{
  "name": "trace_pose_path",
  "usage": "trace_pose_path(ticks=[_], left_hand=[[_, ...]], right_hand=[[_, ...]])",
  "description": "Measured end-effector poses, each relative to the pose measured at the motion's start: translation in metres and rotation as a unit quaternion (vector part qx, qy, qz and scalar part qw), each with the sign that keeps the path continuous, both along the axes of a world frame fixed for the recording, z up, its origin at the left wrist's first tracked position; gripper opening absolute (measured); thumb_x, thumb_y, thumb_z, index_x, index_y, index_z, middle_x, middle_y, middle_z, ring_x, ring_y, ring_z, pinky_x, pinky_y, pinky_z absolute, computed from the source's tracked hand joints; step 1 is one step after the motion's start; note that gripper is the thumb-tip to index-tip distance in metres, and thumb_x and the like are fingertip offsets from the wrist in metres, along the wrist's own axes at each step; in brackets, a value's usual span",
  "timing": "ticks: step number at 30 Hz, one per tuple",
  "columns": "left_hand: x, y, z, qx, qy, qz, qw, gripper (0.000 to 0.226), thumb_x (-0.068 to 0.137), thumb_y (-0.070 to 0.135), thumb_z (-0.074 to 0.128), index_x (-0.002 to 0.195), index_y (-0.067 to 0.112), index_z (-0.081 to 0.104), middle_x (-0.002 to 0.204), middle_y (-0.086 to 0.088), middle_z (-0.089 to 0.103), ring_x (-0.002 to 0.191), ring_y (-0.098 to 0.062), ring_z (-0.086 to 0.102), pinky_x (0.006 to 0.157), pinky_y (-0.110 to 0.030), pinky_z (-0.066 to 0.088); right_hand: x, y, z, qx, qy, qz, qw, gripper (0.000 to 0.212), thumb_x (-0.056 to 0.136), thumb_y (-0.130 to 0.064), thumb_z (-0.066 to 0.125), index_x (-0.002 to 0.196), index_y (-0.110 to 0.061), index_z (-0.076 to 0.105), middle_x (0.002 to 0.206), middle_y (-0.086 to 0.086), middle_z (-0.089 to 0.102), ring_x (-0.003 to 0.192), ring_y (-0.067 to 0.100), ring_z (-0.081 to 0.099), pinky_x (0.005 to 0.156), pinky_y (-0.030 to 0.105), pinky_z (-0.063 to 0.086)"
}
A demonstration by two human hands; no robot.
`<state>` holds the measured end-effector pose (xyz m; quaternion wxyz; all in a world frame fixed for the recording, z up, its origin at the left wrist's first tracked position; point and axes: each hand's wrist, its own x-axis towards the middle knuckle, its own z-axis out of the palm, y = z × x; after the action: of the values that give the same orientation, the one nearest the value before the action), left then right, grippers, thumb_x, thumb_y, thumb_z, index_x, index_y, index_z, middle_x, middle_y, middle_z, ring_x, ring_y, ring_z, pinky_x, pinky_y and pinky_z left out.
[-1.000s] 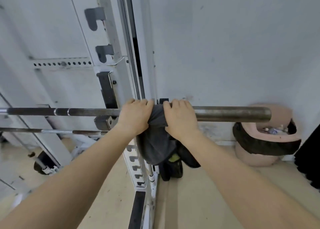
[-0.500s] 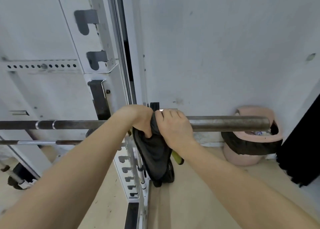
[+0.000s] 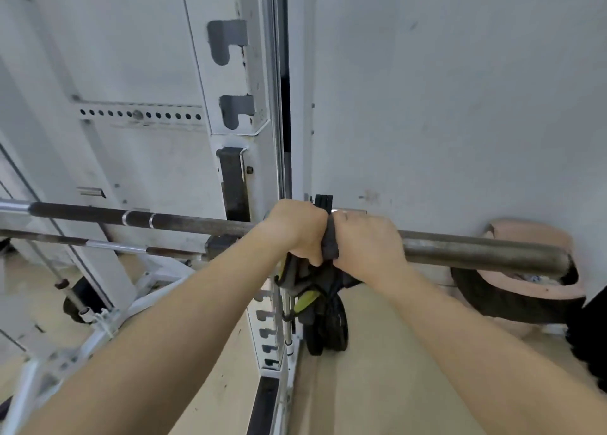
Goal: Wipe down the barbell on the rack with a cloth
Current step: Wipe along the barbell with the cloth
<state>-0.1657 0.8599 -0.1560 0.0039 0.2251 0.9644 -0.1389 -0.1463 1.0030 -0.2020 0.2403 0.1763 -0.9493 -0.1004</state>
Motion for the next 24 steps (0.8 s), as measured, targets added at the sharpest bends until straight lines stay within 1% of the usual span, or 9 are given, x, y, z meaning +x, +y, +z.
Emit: trace_pose_path(ticks=[2, 4, 8, 10, 17, 19, 20, 22, 24], left_hand=[[-0.008, 0.007, 0.012, -0.003, -0.079, 0.013, 0.997, 0.033, 0.065, 0.045, 0.073, 0.08, 0.021, 0.057, 0.069, 0.004, 0.059, 0.061, -0.016, 0.055, 0.054, -0.028, 0.045], [-0.006, 0.008, 0.008, 0.006, -0.061, 0.015, 0.998, 0.03, 0.066, 0.045, 0.07, 0.079, 0.022, 0.058, 0.068, 0.005, 0.06, 0.061, -0.017, 0.056, 0.053, -0.028, 0.044], [0.016, 0.001, -0.035, 0.03, 0.217, -0.012, 0.976, 0.024, 0.078, 0.04, 0.065, 0.085, 0.022, 0.051, 0.07, 0.006, 0.058, 0.06, -0.018, 0.057, 0.055, -0.029, 0.029], [0.022, 0.0, -0.044, 0.045, 0.272, -0.011, 0.961, 0.026, 0.075, 0.036, 0.068, 0.087, 0.022, 0.05, 0.075, 0.003, 0.061, 0.066, -0.02, 0.061, 0.059, -0.031, 0.026], [0.005, 0.005, -0.005, 0.004, 0.05, 0.02, 0.999, 0.035, 0.069, 0.051, 0.066, 0.091, 0.024, 0.057, 0.07, 0.007, 0.056, 0.065, -0.018, 0.056, 0.045, -0.026, 0.028], [0.008, -0.001, -0.012, 0.027, 0.082, 0.001, 0.996, 0.03, 0.072, 0.047, 0.062, 0.089, 0.023, 0.056, 0.068, 0.008, 0.056, 0.068, -0.018, 0.059, 0.06, -0.03, 0.043], [0.012, -0.006, -0.017, 0.045, 0.113, -0.013, 0.992, 0.028, 0.073, 0.045, 0.06, 0.087, 0.022, 0.053, 0.068, 0.008, 0.056, 0.07, -0.018, 0.06, 0.083, -0.033, 0.048], [0.015, -0.022, -0.023, 0.067, 0.167, -0.044, 0.983, 0.027, 0.073, 0.042, 0.061, 0.089, 0.022, 0.052, 0.074, 0.008, 0.059, 0.076, -0.018, 0.063, 0.116, -0.039, 0.029], [0.015, -0.037, -0.021, 0.075, 0.193, -0.062, 0.976, 0.034, 0.072, 0.042, 0.066, 0.097, 0.02, 0.058, 0.086, 0.005, 0.064, 0.086, -0.02, 0.064, 0.119, -0.039, 0.023]], right_hand=[[0.007, -0.001, -0.014, 0.009, 0.104, -0.001, 0.995, 0.039, 0.061, -0.02, 0.08, 0.092, -0.015, 0.057, 0.077, 0.004, 0.063, 0.066, 0.025, 0.063, 0.056, 0.033, 0.047], [0.005, -0.001, -0.007, -0.006, 0.059, 0.006, 0.998, 0.038, 0.064, -0.025, 0.079, 0.093, -0.016, 0.056, 0.077, 0.002, 0.063, 0.066, 0.024, 0.063, 0.054, 0.031, 0.044], [-0.005, 0.004, 0.033, -0.045, -0.214, 0.035, 0.975, 0.037, 0.064, -0.041, 0.075, 0.085, -0.021, 0.051, 0.077, -0.003, 0.062, 0.066, 0.02, 0.06, 0.053, 0.03, 0.045], [-0.008, 0.001, 0.039, -0.05, -0.257, 0.037, 0.964, 0.037, 0.06, -0.043, 0.076, 0.08, -0.023, 0.052, 0.073, -0.004, 0.061, 0.063, 0.018, 0.058, 0.051, 0.029, 0.042], [0.006, -0.007, -0.011, 0.003, 0.107, 0.0, 0.994, 0.039, 0.058, -0.024, 0.082, 0.088, -0.015, 0.058, 0.071, 0.002, 0.062, 0.059, 0.022, 0.061, 0.051, 0.029, 0.032], [0.002, -0.007, -0.002, -0.025, 0.051, 0.022, 0.998, 0.036, 0.066, -0.03, 0.077, 0.09, -0.017, 0.054, 0.075, 0.0, 0.062, 0.063, 0.023, 0.062, 0.051, 0.029, 0.033], [0.0, -0.006, 0.007, -0.039, -0.015, 0.036, 0.998, 0.036, 0.069, -0.034, 0.074, 0.092, -0.018, 0.051, 0.078, -0.001, 0.061, 0.066, 0.023, 0.063, 0.052, 0.03, 0.037], [-0.006, -0.006, 0.023, -0.079, -0.144, 0.056, 0.985, 0.048, 0.065, -0.047, 0.075, 0.096, -0.021, 0.048, 0.082, -0.004, 0.061, 0.073, 0.023, 0.062, 0.057, 0.033, 0.046], [-0.008, -0.011, 0.03, -0.119, -0.197, 0.06, 0.971, 0.061, 0.059, -0.058, 0.077, 0.101, -0.024, 0.05, 0.086, -0.006, 0.062, 0.076, 0.021, 0.062, 0.064, 0.035, 0.051]])
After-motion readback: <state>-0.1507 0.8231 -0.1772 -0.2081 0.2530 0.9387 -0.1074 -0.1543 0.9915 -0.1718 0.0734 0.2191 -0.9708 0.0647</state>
